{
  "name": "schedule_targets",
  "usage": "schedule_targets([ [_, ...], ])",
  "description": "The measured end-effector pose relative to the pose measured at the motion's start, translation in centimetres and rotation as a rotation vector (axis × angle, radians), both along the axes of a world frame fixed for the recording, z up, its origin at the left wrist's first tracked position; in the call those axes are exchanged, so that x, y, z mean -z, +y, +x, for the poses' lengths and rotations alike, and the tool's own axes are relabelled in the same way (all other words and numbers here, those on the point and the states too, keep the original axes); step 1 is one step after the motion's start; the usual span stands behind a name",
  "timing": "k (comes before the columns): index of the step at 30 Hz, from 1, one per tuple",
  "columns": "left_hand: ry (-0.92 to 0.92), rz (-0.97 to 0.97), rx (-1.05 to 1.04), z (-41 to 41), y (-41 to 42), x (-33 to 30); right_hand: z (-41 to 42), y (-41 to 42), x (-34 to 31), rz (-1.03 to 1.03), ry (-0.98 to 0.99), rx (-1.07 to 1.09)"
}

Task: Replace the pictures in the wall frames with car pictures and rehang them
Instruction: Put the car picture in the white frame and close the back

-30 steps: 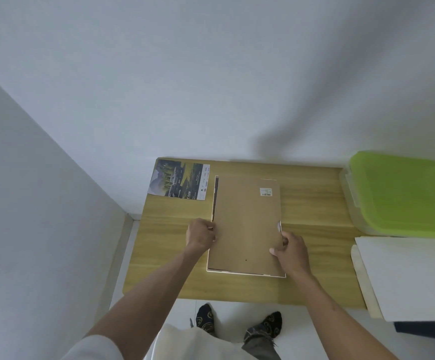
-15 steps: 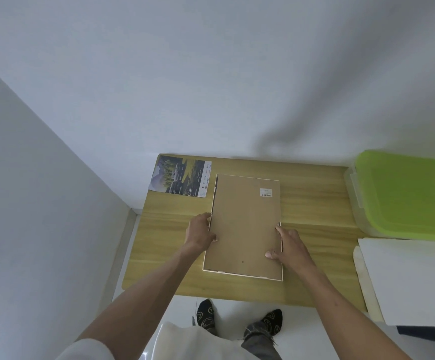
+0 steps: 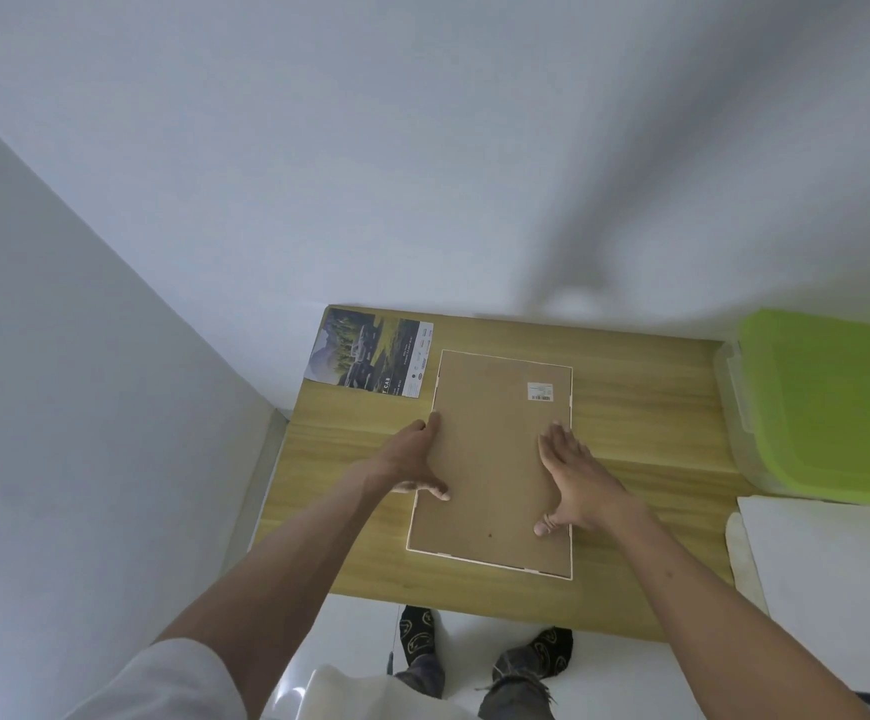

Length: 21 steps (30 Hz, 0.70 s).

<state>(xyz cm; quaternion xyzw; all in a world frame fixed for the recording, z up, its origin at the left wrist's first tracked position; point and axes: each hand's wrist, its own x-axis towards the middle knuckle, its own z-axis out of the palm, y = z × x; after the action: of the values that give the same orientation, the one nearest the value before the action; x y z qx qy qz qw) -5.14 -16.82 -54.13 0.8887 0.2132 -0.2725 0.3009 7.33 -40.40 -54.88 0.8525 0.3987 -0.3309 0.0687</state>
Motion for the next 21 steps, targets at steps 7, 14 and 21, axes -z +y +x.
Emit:
schedule_targets([
  [7,-0.009,0.413,0.275,2.5,-1.9,0.0,0.7,2.5,-0.7,-0.162,-0.094,-0.081],
  [14,0.034,0.376,0.462,5.6,-0.7,1.0,2.3,3.5,-0.2,-0.226,-0.030,-0.125],
  [21,0.091,0.430,0.550,6.5,-0.4,0.9,2.4,4.9,0.6,-0.354,-0.060,-0.117],
])
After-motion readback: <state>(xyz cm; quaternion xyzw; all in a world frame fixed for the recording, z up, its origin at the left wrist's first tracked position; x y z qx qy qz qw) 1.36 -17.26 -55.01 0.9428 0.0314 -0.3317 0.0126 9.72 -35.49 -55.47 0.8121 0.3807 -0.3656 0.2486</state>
